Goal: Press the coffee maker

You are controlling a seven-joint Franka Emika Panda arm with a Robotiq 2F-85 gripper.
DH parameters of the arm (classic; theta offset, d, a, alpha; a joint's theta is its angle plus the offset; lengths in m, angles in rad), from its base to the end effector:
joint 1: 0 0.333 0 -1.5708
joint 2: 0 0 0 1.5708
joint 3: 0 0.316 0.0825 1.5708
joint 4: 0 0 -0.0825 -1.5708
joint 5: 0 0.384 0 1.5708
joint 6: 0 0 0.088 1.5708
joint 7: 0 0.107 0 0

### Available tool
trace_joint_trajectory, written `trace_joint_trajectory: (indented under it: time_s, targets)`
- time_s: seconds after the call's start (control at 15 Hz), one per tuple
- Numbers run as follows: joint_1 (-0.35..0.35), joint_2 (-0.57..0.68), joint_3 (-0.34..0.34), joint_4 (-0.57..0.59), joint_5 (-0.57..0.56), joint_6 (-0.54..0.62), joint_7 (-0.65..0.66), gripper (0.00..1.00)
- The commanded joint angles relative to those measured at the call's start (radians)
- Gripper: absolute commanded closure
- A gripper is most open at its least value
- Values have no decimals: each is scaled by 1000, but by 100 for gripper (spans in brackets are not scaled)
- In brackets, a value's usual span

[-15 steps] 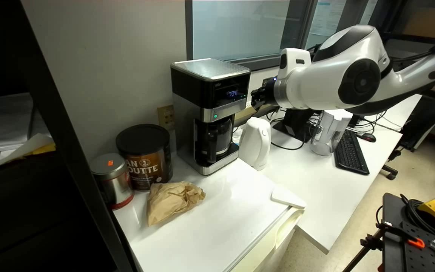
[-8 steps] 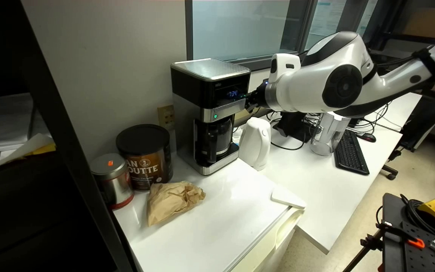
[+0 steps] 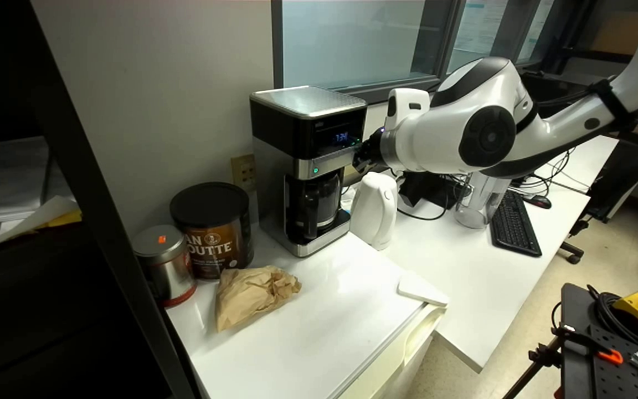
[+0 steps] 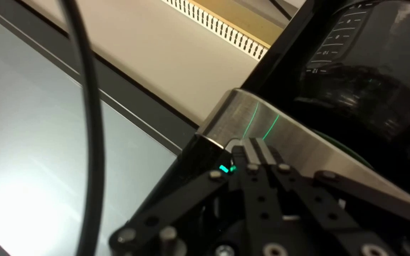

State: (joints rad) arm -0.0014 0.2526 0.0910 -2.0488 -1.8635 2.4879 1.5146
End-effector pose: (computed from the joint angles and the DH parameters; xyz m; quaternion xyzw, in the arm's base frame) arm 0.5994 0.0568 0.3308 0.8385 0.0516 0.4303 0.3303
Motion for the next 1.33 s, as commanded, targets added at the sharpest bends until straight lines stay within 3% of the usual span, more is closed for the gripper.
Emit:
trace_joint_trajectory:
  time_s: [0.0, 0.73, 1.27]
  targets:
    - [13, 37, 0, 43, -47, -10, 31, 100]
    - [24, -26, 14, -34, -134, -32, 64, 100]
    - [76, -164, 59, -216, -156, -98, 55, 100]
